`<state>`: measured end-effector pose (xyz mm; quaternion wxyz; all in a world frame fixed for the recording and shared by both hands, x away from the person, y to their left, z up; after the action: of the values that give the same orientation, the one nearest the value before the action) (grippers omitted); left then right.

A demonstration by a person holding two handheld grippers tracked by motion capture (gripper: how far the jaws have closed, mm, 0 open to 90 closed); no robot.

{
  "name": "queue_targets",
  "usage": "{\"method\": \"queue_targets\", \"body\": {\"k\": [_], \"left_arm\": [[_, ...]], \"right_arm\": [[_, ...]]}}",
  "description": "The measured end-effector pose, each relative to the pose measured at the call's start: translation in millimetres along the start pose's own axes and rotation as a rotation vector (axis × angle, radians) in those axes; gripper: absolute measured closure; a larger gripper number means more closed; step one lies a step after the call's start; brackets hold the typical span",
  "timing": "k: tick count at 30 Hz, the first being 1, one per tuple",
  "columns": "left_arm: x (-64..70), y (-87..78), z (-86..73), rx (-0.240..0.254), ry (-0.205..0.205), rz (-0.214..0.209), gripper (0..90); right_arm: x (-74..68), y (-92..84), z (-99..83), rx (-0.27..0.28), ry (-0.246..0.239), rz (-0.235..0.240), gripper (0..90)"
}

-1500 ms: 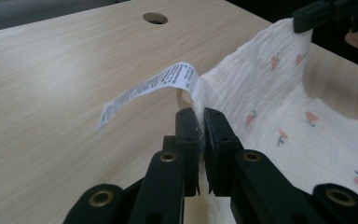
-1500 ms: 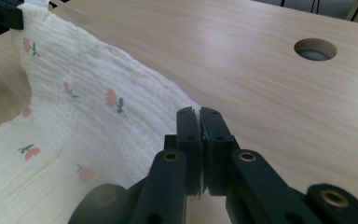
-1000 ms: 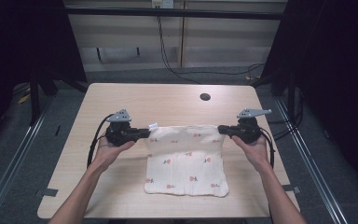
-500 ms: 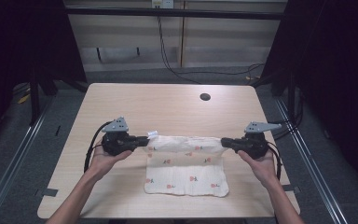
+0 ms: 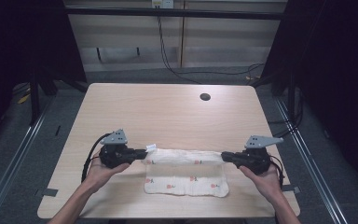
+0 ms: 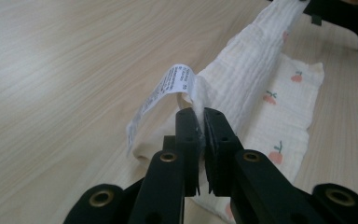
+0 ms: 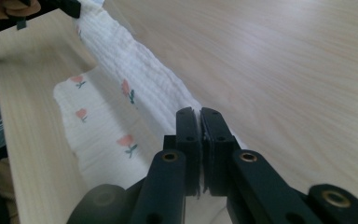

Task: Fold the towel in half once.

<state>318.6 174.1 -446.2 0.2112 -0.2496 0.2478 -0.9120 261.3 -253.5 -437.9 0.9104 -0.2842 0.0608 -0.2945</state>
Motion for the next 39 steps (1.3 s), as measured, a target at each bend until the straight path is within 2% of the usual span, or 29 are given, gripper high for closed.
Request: {"method": "queue_targets", "body": {"k": [1, 2, 5, 7, 9, 12, 14, 15, 16, 17, 18, 20, 21, 23, 24, 25, 29, 33, 34, 35, 39], "left_arm": [[2.4, -1.4, -5.4, -0.008, -0.010, -0.012, 85.4], [2.4, -1.4, -5.4, -0.008, -0.010, -0.012, 85.4], [6.4, 3.4, -15.5, -0.041, 0.001, -0.006, 85.4], [7.6, 6.2, -18.8, -0.054, 0.000, -0.007, 85.4], [8.1, 7.0, -20.1, -0.049, -0.005, -0.019, 85.3], [10.6, 10.3, -25.4, -0.061, -0.005, -0.030, 85.1], [13.0, 13.9, -29.5, -0.086, 0.006, -0.030, 85.1], [14.6, 18.2, -33.4, -0.106, 0.006, -0.029, 85.1], [14.6, 18.2, -33.4, -0.106, 0.006, -0.029, 85.1], [18.7, 19.9, -36.7, -0.130, 0.032, -0.029, 85.1], [18.7, 19.9, -36.7, -0.130, 0.032, -0.029, 85.1], [21.1, 19.7, -39.5, -0.152, 0.045, -0.033, 85.0], [22.1, 19.7, -41.3, -0.160, 0.046, -0.022, 84.8], [21.8, 20.7, -44.2, -0.176, 0.043, -0.029, 84.5], [22.0, 21.5, -45.6, -0.179, 0.042, -0.019, 84.2], [22.2, 21.8, -46.7, -0.177, 0.032, -0.029, 83.9], [29.6, 23.0, -52.8, -0.217, 0.047, -0.030, 80.6], [33.7, 20.4, -54.1, -0.221, 0.051, -0.038, 77.3], [34.6, 20.0, -55.6, -0.207, 0.044, -0.046, 76.2], [34.9, 17.9, -56.3, -0.222, 0.046, -0.048, 74.3], [35.6, 13.4, -60.6, -0.220, 0.029, -0.068, 71.9]], "right_arm": [[-5.8, 0.2, -3.2, -0.016, -0.006, 0.007, 86.3], [-5.8, 0.2, -3.2, -0.016, -0.006, 0.007, 86.3], [-13.6, 4.9, -11.7, -0.040, -0.017, 0.006, 86.1], [-14.8, 7.0, -14.3, -0.051, -0.012, 0.007, 86.1], [-16.3, 12.9, -23.2, -0.086, -0.014, -0.006, 85.6], [-16.6, 13.5, -28.4, -0.092, -0.007, -0.004, 85.4], [-16.8, 10.9, -31.4, -0.097, -0.007, -0.019, 84.5], [-18.3, 7.7, -34.9, -0.084, 0.009, -0.023, 83.3], [-18.3, 7.7, -34.9, -0.084, 0.009, -0.023, 83.3], [-22.8, 6.9, -39.3, -0.105, 0.002, -0.021, 81.9], [-22.8, 6.9, -39.3, -0.105, 0.002, -0.021, 81.9], [-27.5, 7.1, -43.6, -0.120, 0.004, -0.005, 80.9], [-29.6, 7.3, -45.3, -0.127, 0.001, -0.001, 81.0], [-33.4, 8.6, -46.8, -0.144, -0.001, 0.018, 79.2], [-35.1, 9.4, -46.5, -0.159, -0.016, 0.015, 78.5], [-36.6, 9.6, -46.0, -0.164, -0.015, 0.019, 78.4], [-40.1, 10.8, -49.0, -0.176, -0.013, 0.040, 77.9], [-43.1, 9.5, -53.5, -0.188, -0.004, 0.045, 76.4], [-44.2, 8.5, -54.8, -0.186, 0.001, 0.045, 75.6], [-46.0, 5.0, -56.4, -0.184, 0.002, 0.042, 75.1], [-44.8, 1.3, -55.4, -0.166, 0.010, 0.029, 72.5]]}}
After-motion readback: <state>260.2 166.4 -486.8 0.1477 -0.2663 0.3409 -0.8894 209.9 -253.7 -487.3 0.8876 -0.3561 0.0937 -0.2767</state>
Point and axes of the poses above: each handheld gripper's, and its own axes: y roughly forward along the jaws, z roughly out of its top, x roughly to its right, the point moved 1 cm from there along y, roughly forward along the jaws, and after that the axes turned 14 degrees about -y, right-handed, at the moved point
